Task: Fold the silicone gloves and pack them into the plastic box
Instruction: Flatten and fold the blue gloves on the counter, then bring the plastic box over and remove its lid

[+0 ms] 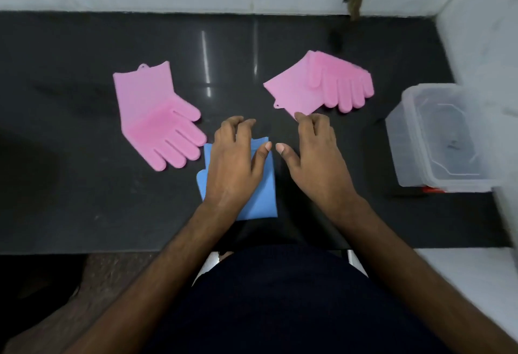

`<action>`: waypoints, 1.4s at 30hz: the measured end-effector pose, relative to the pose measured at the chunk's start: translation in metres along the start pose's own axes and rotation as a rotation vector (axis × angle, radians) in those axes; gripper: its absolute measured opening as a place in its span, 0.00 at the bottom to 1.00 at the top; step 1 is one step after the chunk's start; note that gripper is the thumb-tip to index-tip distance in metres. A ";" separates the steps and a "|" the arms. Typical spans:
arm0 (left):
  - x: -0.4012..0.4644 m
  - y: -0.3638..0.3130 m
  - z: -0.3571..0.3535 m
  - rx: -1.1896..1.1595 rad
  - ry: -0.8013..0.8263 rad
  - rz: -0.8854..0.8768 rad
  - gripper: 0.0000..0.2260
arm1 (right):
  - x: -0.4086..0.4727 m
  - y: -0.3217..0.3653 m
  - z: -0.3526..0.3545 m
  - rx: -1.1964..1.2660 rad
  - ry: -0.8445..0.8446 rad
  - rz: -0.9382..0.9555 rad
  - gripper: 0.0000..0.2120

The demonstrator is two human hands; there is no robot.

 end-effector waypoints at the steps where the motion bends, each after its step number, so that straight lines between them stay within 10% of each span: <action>1: 0.002 -0.012 -0.005 -0.027 0.021 -0.025 0.21 | -0.002 -0.009 0.009 -0.001 -0.017 -0.016 0.29; 14: 0.018 -0.178 -0.083 -0.199 0.209 -0.353 0.22 | -0.052 -0.131 0.129 -0.054 -0.282 -0.307 0.27; 25: 0.029 -0.257 -0.148 -0.152 0.308 -0.551 0.24 | -0.096 -0.193 0.160 0.168 -0.180 -0.628 0.39; 42: 0.096 -0.257 -0.212 0.034 0.384 -0.338 0.27 | -0.128 -0.219 0.135 1.000 -0.160 -0.867 0.25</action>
Point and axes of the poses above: each hand's wrist, its own x-axis towards the middle knuckle, its own z-axis out of the back of the hand, y = z × x, the point moved 7 cm from there along x, towards the middle knuckle, and after that the axes turned 6 degrees about -y, right-handed, at the moved point
